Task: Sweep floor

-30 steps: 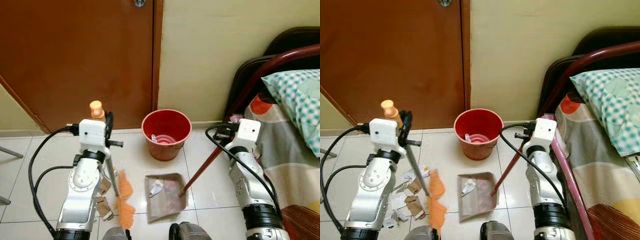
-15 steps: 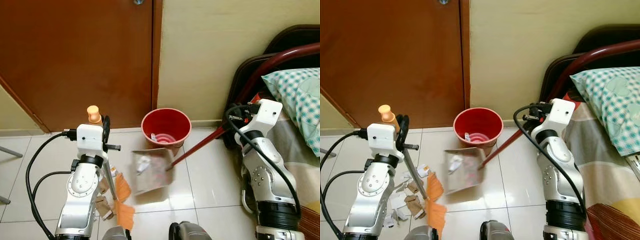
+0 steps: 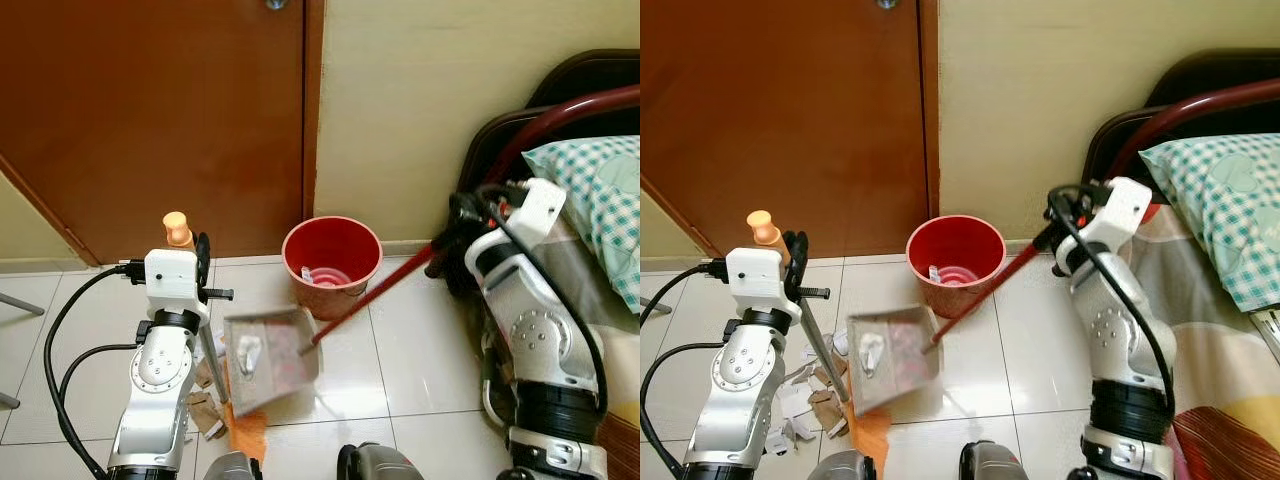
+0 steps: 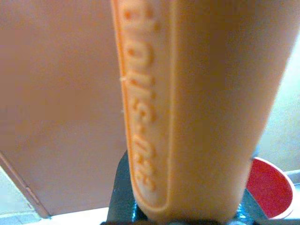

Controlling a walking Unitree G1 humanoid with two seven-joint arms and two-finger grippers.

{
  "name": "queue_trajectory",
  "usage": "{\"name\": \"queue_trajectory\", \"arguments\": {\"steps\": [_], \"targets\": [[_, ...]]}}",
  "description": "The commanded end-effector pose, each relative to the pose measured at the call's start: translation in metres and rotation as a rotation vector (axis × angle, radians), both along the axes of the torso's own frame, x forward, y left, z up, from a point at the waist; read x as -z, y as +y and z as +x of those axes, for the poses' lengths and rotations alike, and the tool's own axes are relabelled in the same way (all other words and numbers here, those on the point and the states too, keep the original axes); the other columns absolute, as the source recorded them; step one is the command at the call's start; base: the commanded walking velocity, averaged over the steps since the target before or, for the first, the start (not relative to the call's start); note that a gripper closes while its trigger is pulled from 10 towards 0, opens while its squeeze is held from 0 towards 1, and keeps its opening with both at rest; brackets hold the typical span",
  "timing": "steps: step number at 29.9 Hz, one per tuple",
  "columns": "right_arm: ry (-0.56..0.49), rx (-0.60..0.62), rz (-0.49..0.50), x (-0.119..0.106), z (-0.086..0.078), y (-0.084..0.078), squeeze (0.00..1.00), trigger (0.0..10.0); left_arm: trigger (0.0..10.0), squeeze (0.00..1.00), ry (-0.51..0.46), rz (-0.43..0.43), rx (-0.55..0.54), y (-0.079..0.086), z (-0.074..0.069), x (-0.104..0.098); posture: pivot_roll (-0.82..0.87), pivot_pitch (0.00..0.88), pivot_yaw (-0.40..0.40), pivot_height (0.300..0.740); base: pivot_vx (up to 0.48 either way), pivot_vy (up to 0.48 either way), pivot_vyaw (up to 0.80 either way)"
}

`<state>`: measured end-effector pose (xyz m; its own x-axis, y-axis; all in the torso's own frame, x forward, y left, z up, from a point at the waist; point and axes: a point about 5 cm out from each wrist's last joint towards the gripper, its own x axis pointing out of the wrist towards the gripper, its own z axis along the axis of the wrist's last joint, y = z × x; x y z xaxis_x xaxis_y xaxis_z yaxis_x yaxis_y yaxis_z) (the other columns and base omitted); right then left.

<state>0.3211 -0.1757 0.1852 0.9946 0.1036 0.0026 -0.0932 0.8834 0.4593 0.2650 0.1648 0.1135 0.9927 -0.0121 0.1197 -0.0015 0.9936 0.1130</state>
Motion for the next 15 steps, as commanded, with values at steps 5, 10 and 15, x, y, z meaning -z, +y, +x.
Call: {"name": "queue_trajectory", "arguments": {"steps": [5,10,15], "targets": [[-0.162,-0.100,0.087,-0.044,0.008,0.022,0.00,10.0,10.0,0.00,-0.008,-0.002,-0.044,0.002,-0.002,0.002,-0.05,0.073,-0.029,0.740,0.000,0.000,0.00],[-0.205,-0.079,0.100,-0.061,0.016,0.022,0.00,10.0,10.0,0.00,-0.006,-0.018,-0.035,-0.001,-0.001,0.002,-0.04,0.072,-0.030,0.740,0.000,0.000,0.00],[-0.244,0.039,0.112,-0.078,0.027,0.000,0.00,10.0,10.0,0.00,-0.002,-0.031,-0.014,-0.006,-0.001,0.003,-0.04,0.069,-0.032,0.740,0.000,0.000,0.00]]}}
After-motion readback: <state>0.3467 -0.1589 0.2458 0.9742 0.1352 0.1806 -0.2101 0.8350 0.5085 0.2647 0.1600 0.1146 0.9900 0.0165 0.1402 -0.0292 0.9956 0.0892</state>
